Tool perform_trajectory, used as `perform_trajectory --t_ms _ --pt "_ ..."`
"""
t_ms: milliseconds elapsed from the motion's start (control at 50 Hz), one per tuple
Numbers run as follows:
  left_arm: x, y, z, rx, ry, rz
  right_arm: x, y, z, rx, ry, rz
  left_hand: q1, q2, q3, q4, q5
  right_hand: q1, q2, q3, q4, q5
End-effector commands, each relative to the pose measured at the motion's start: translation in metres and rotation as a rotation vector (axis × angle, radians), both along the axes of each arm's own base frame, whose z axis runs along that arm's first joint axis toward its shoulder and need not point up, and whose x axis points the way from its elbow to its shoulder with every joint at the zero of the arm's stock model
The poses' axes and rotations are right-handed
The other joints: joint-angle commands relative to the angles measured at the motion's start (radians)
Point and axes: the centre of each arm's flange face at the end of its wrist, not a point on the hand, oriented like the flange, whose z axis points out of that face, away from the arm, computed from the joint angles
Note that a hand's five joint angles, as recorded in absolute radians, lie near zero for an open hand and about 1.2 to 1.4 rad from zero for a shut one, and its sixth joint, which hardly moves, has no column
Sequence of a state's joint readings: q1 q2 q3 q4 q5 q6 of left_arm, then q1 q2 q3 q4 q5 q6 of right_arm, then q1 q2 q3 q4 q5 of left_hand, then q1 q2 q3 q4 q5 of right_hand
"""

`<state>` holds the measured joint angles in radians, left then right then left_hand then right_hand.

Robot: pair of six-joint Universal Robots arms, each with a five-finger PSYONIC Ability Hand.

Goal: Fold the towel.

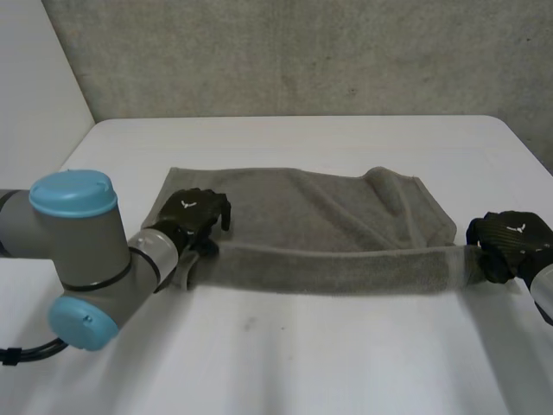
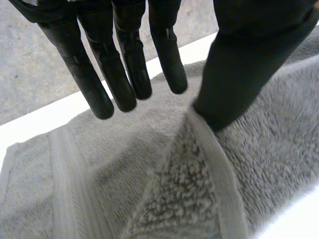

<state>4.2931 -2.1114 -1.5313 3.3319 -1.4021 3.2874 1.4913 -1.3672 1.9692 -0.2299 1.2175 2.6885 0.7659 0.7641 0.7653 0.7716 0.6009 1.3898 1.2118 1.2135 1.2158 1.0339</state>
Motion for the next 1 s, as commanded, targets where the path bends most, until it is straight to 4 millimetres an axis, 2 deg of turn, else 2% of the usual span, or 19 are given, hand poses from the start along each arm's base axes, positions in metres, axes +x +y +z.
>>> perform_trajectory --t_ms 20,160,260,320,420,620,800,860,900,960,980,1000 --pt "0.001 0.007 -0.009 0.009 -0.001 0.002 -0.001 -0.008 0.012 -0.004 0.001 -0.002 -0.033 -0.031 -0.032 -0.038 -0.042 0.006 0.184 0.183 0.180 0.188" --pt "0.005 0.008 -0.015 0.021 -0.015 0.036 -0.003 -0.014 0.019 -0.031 0.003 -0.007 -0.033 -0.031 -0.032 -0.038 -0.042 0.006 0.184 0.183 0.180 0.188" --pt "0.005 0.019 -0.012 0.032 -0.012 0.033 -0.014 -0.020 0.023 -0.047 0.007 -0.045 -0.042 -0.040 -0.041 -0.047 -0.051 0.006 0.184 0.183 0.180 0.188" --pt "0.008 0.030 -0.006 0.031 -0.011 0.029 -0.014 -0.020 0.023 -0.047 0.006 -0.045 -0.062 -0.060 -0.062 -0.068 -0.072 0.006 0.184 0.183 0.180 0.188" --pt "0.021 0.045 -0.009 0.036 -0.047 0.082 -0.014 -0.019 0.026 -0.055 0.007 -0.045 -0.068 -0.066 -0.067 -0.074 -0.078 0.006 0.184 0.183 0.180 0.188" --pt "0.027 0.048 -0.021 0.026 -0.066 0.128 -0.012 -0.017 0.024 -0.047 0.006 -0.037 -0.071 -0.069 -0.070 -0.077 -0.080 0.006 0.184 0.183 0.180 0.188" --pt "0.032 0.047 -0.022 -0.015 -0.089 0.157 -0.016 -0.019 0.025 -0.052 0.006 -0.048 -0.068 -0.066 -0.067 -0.074 -0.078 0.006 0.184 0.183 0.180 0.188" --pt "0.034 0.047 -0.022 -0.042 -0.132 0.153 -0.015 -0.019 0.025 -0.053 0.005 -0.044 0.020 0.022 0.021 0.014 0.011 0.006 0.184 0.183 0.180 0.188" --pt "0.037 0.049 -0.022 -0.066 -0.189 0.135 -0.014 -0.019 0.027 -0.056 0.004 -0.039 0.548 0.550 0.549 0.543 0.539 0.006 0.184 0.183 0.180 0.188" --pt "0.037 0.049 -0.018 -0.087 -0.212 0.120 -0.014 -0.020 0.032 -0.073 0.005 -0.035 0.630 0.632 0.631 0.625 0.621 0.006 0.184 0.183 0.180 0.188" --pt "0.037 0.049 -0.011 -0.120 -0.229 0.114 -0.013 -0.020 0.041 -0.096 0.008 -0.033 0.630 0.632 0.631 0.625 0.621 0.006 0.184 0.183 0.180 0.188" --pt "0.037 0.047 -0.002 -0.158 -0.244 0.109 -0.013 -0.020 0.041 -0.096 0.008 -0.033 0.630 0.632 0.631 0.625 0.621 0.006 0.184 0.183 0.180 0.188"
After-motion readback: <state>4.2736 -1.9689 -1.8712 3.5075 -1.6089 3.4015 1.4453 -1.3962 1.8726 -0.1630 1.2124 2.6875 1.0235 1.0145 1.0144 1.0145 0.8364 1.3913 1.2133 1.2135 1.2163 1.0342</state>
